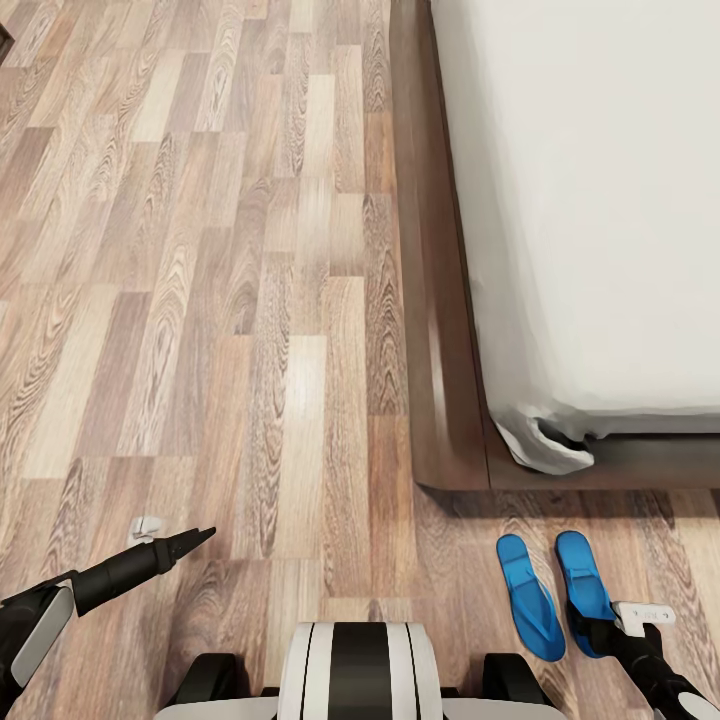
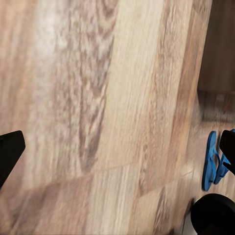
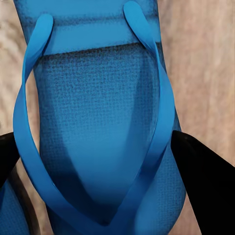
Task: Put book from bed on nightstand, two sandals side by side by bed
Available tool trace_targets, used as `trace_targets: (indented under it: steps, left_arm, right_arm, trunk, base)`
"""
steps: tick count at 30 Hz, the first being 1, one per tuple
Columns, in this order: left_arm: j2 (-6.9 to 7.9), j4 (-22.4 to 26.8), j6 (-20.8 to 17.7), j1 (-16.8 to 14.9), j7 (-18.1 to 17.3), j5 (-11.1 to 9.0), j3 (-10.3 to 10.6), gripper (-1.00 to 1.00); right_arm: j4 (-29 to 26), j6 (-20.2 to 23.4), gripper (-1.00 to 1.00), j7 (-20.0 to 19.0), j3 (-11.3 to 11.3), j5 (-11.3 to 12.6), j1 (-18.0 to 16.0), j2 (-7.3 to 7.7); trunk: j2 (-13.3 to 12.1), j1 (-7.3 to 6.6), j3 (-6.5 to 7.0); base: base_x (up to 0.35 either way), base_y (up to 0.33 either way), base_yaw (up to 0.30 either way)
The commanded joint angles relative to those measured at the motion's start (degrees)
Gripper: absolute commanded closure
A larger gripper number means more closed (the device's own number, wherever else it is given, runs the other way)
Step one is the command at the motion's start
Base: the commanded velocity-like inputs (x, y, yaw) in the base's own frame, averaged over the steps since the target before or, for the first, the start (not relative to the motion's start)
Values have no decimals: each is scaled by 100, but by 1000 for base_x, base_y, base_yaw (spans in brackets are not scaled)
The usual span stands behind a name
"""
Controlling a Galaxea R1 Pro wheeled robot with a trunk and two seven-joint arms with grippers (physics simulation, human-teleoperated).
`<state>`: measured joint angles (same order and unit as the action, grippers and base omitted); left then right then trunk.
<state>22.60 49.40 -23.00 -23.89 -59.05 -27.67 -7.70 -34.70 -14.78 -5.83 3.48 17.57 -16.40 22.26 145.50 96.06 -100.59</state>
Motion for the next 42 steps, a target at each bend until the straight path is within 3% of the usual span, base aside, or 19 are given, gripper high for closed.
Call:
trace_targets:
  steps: [1,36,37,42]
  left_arm:
    - [0,0,-55,-1,-11,-30,1,-100]
    - [1,0,-56,-1,-10,-34,-4,-100]
    - [0,0,-56,-1,-10,-34,-4,-100]
    - [2,0,-56,-1,-10,-34,-4,-100]
  right_arm:
    - [7,-25,100,-15,30,63,-3,7]
    - [7,-25,100,-17,30,63,-3,7]
    - [7,-29,-100,-16,30,63,-3,7]
    - [7,-28,-100,-15,30,63,-3,7]
  trunk:
    - [1,-1,-2]
    - [4,5,-47]
    - [4,5,-47]
    - [4,5,-47]
  base:
    - [11,0,0]
    - [0,0,0]
    - [0,0,0]
    - [0,0,0]
